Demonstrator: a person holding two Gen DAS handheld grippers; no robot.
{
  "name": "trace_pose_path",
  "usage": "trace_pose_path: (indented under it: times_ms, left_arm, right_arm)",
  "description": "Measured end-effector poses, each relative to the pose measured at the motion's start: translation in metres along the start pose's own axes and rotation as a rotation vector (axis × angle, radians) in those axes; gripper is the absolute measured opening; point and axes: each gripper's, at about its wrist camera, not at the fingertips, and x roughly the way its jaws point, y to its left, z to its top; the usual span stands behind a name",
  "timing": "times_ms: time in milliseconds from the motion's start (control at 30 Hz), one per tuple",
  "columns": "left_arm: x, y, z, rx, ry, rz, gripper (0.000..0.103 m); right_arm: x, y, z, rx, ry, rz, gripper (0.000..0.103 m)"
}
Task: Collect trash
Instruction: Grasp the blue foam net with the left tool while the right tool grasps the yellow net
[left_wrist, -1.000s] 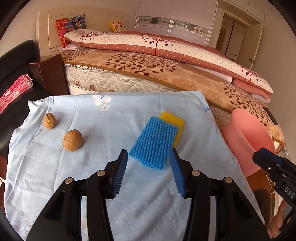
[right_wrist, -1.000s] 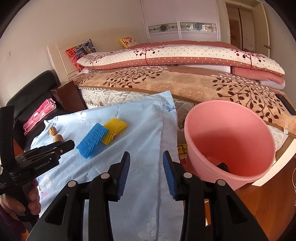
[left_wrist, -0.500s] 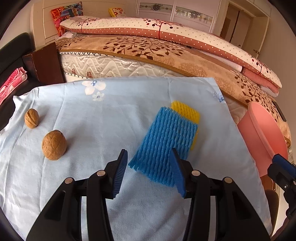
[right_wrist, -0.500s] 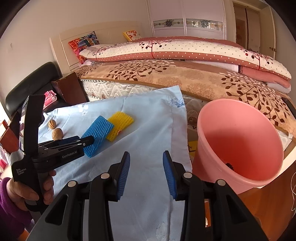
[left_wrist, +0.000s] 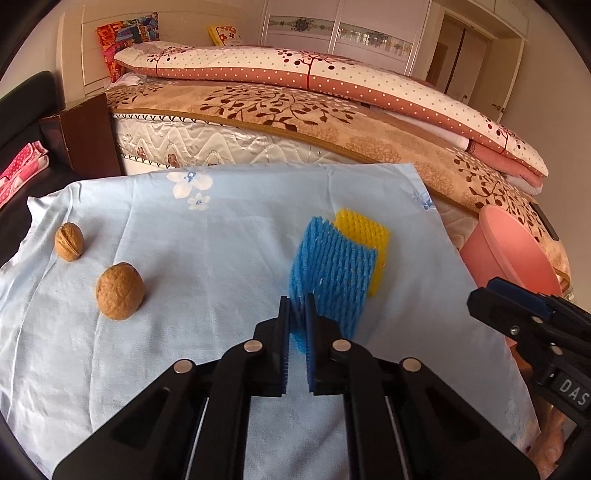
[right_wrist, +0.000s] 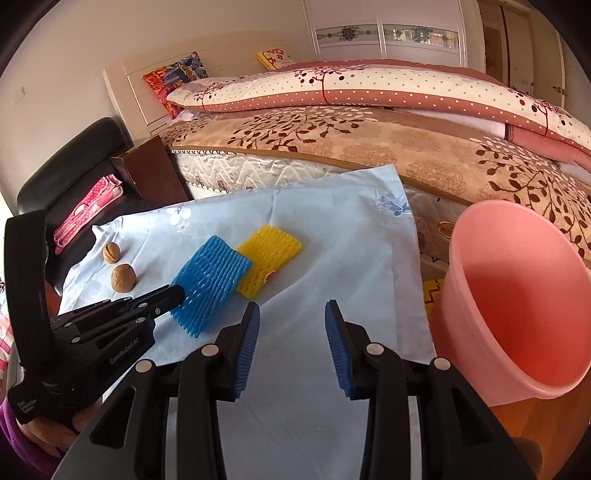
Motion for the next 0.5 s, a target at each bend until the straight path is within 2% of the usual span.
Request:
trace_pose_path:
  times_ms: [200, 333, 500]
  left_arm:
    - [-0.024, 0.017, 0.003, -0.042, -0.051, -0.014, 0.007]
    - [-0.039, 0.028, 0.003, -0.073, -0.080, -0.022, 0.007]
    - [-0.047, 0.033, -0.002, -0.077, -0.088, -0.029, 0.007]
  right_arm:
    - [0.019, 0.019, 0.016, -0.011, 0.004, 0.026, 0.036]
    - [0.042, 0.027, 0.023, 0.010, 0.044, 0.042, 0.036]
    - [0.071, 0.031, 0.025, 0.039, 0.096, 0.007, 0.036]
